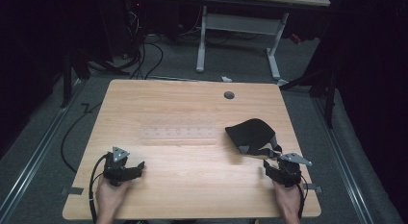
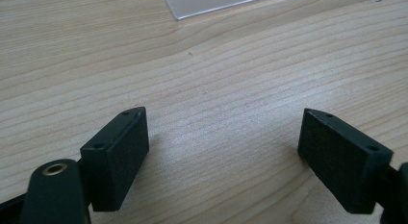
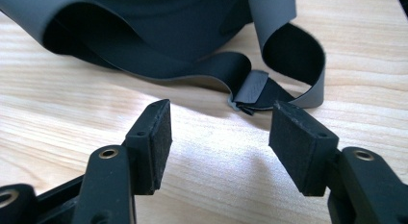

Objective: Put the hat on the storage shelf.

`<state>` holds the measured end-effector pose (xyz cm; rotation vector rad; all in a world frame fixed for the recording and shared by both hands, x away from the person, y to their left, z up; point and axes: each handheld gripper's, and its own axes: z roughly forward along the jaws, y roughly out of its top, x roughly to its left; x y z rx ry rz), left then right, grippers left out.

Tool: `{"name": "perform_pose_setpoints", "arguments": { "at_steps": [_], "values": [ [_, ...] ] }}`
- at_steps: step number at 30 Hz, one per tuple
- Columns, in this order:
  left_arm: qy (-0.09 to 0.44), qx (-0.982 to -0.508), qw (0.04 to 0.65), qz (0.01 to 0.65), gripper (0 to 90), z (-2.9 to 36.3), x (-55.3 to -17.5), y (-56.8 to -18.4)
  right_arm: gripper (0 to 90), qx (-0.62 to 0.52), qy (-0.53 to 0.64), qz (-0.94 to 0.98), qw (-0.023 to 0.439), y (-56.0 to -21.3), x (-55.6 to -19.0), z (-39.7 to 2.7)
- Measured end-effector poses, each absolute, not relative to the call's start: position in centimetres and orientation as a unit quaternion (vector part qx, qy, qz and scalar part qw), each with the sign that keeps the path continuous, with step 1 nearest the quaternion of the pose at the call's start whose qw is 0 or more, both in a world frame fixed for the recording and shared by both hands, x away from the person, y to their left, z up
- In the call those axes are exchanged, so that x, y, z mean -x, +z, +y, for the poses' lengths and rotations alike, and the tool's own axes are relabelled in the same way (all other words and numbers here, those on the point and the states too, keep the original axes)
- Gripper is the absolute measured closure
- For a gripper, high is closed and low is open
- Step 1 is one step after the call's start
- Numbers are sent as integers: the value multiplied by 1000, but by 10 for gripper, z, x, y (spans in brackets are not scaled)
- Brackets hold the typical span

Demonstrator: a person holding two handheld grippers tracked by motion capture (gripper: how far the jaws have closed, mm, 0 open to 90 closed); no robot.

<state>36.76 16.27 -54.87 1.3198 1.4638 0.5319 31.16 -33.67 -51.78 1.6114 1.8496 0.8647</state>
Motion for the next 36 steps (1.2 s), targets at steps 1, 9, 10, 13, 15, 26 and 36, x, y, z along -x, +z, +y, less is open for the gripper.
{"name": "perform_pose_setpoints", "arguments": {
  "at_steps": [1, 9, 10, 13, 15, 26, 36],
  "values": [
    [222, -551, 523, 611, 187, 163, -368, -549, 410, -598, 322, 683, 268, -516, -310, -337],
    [223, -552, 522, 611, 190, 163, -367, -549, 385, -582, 325, 695, 269, -505, -310, -335],
    [223, -552, 522, 611, 191, 163, -367, -549, 385, -582, 325, 695, 269, -505, -310, -335],
    [222, -552, 522, 611, 193, 162, -367, -548, 385, -578, 334, 692, 276, -500, -314, -335],
    [223, -551, 522, 612, 194, 162, -367, -548, 386, -579, 336, 690, 276, -497, -317, -336],
    [223, -552, 521, 612, 197, 162, -367, -548, 349, -591, 340, 678, 276, -490, -335, -344],
    [223, -551, 522, 611, 197, 162, -367, -548, 296, -591, 342, 680, 269, -485, -356, -349]
  ]
}}
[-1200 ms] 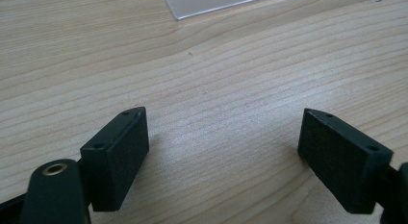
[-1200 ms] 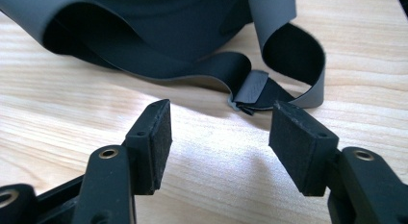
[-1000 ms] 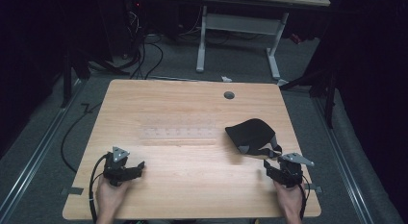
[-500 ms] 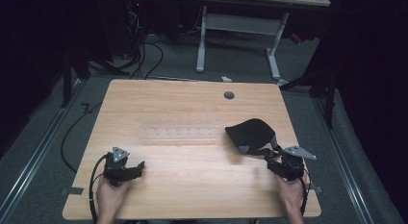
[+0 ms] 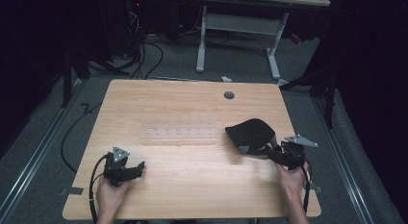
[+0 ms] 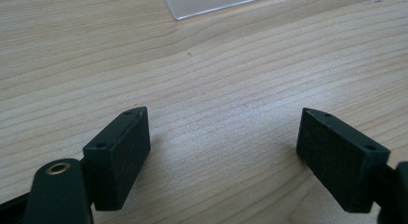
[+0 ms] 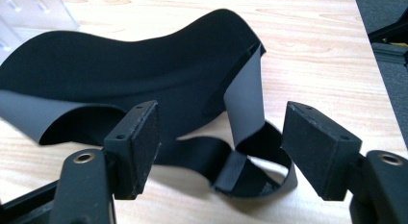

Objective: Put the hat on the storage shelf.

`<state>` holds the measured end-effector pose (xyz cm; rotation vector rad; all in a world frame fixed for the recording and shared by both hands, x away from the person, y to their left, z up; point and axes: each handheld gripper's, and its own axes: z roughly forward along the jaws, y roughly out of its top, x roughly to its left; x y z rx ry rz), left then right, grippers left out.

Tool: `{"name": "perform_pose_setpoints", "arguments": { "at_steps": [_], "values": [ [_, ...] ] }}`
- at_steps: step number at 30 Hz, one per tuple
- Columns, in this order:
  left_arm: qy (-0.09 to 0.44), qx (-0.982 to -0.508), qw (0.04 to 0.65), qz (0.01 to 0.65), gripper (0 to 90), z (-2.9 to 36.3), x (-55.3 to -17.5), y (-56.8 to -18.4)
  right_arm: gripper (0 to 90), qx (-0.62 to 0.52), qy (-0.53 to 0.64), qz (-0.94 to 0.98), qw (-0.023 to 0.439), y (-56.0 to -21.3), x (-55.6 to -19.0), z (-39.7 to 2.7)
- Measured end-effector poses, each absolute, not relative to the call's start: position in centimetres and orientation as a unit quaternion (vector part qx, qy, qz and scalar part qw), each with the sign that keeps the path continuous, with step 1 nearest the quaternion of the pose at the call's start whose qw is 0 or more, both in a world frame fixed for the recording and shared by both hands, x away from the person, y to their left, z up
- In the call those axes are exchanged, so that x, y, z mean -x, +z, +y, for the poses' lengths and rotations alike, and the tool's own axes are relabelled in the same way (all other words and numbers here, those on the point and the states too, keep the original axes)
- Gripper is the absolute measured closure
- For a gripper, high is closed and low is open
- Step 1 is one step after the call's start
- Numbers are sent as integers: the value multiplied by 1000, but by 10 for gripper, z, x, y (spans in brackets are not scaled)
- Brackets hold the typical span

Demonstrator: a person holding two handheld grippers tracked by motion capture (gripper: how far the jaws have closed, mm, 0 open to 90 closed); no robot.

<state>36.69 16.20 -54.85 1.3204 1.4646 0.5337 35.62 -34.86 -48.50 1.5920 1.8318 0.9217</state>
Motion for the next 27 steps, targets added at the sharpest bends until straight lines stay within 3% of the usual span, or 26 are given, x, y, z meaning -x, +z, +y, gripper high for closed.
{"name": "perform_pose_setpoints", "arguments": {
  "at_steps": [27],
  "values": [
    [223, -552, 522, 611, 197, 162, -367, -548, 294, -605, 362, 665, 247, -490, -400, -354]
  ]
}}
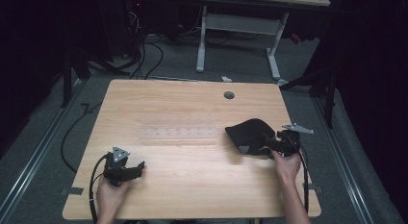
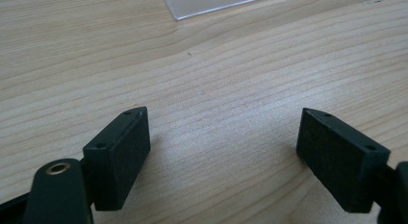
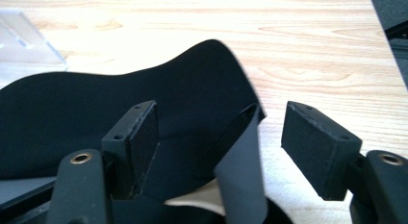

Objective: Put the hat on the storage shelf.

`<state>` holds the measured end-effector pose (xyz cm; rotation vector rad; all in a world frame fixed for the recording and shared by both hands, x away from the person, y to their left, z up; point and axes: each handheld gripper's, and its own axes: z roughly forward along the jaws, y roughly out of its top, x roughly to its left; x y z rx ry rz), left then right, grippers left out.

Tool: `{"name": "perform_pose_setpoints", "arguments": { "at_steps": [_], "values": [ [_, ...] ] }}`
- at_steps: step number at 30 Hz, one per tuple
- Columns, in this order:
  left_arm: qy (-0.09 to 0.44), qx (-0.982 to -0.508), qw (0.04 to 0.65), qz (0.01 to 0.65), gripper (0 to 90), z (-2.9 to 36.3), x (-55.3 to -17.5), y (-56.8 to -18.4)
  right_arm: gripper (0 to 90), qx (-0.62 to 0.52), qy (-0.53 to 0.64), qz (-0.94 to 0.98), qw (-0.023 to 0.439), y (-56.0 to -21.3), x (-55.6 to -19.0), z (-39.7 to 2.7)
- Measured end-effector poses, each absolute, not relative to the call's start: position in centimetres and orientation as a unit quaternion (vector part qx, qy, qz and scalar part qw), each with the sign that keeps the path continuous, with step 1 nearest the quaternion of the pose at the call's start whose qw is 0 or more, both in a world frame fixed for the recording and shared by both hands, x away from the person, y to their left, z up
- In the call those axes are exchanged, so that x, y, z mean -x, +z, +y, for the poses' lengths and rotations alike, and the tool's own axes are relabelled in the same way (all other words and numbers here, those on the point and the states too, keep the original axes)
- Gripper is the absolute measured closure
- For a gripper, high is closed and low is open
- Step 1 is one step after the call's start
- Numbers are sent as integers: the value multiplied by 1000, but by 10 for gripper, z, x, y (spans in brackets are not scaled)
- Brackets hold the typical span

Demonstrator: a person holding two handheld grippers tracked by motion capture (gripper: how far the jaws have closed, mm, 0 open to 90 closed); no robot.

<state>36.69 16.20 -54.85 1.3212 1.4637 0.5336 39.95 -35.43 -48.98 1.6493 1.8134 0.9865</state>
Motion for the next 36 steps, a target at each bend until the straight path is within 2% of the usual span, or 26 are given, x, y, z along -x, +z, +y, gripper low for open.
{"name": "perform_pose_setpoints", "arguments": {
  "at_steps": [5, 18, 21, 27, 31, 35, 36],
  "values": [
    [223, -552, 522, 611, 197, 162, -367, -548, 299, -610, 361, 662, 243, -493, -403, -359],
    [223, -551, 522, 612, 197, 162, -367, -548, 439, -618, 356, 672, 198, -512, -416, -355],
    [223, -551, 522, 612, 196, 162, -367, -548, 518, -612, 358, 677, 195, -515, -417, -353],
    [224, -551, 522, 612, 195, 162, -367, -549, 605, -608, 371, 677, 185, -514, -415, -356],
    [224, -551, 522, 612, 195, 162, -367, -549, 718, -597, 395, 676, 176, -514, -409, -360],
    [224, -551, 522, 612, 195, 162, -367, -549, 768, -587, 407, 678, 174, -514, -404, -362],
    [224, -551, 522, 611, 195, 162, -367, -549, 804, -585, 413, 678, 168, -514, -402, -364]
  ]
}}
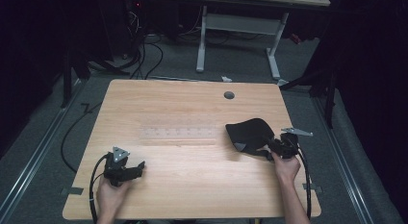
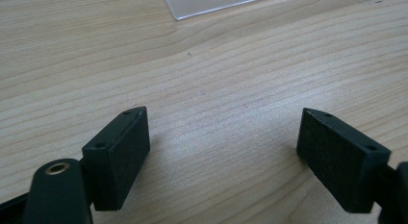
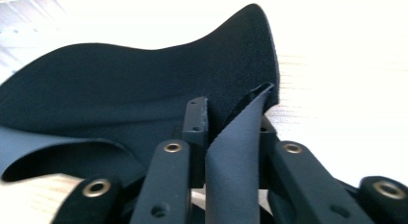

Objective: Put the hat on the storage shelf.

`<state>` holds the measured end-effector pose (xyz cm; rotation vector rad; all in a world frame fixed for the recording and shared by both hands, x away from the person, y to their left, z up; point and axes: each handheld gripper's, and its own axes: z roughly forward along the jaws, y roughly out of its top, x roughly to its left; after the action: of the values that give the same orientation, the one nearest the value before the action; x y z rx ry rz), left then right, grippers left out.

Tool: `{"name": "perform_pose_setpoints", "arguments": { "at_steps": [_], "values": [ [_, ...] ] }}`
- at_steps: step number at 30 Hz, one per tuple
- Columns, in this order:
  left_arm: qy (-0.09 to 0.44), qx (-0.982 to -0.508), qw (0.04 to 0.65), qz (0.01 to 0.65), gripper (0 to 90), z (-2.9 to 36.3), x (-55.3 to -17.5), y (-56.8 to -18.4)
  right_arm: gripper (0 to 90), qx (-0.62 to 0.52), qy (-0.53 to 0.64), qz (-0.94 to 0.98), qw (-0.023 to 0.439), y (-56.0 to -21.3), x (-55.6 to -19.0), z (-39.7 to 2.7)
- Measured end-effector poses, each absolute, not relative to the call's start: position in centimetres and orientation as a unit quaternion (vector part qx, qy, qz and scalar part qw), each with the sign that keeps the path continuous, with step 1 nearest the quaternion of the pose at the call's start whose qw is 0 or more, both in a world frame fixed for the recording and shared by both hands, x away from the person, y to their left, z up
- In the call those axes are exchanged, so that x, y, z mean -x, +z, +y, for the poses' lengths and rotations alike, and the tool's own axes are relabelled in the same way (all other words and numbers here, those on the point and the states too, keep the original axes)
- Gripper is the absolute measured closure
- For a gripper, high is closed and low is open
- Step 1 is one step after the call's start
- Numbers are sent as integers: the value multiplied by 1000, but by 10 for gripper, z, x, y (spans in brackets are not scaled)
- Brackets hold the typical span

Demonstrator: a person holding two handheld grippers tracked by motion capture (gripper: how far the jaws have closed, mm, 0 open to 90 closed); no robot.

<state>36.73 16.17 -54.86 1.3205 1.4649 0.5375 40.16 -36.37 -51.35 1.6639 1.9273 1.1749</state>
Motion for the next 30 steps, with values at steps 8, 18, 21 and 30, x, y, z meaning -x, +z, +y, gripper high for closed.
{"name": "perform_pose_setpoints", "arguments": {
  "at_steps": [8, 18, 21, 30],
  "values": [
    [223, -551, 522, 611, 195, 161, -367, -549, 862, -574, 429, 680, 156, -509, -395, -363],
    [222, -549, 523, 613, 185, 160, -368, -549, 867, -569, 440, 679, 151, -504, -385, -360],
    [225, -546, 519, 618, 159, 157, -368, -549, 867, -570, 442, 676, 150, -502, -383, -362],
    [225, -552, 519, 612, 158, 158, -365, -549, 867, -566, 458, 668, 155, -490, -367, -367]
  ]
}}
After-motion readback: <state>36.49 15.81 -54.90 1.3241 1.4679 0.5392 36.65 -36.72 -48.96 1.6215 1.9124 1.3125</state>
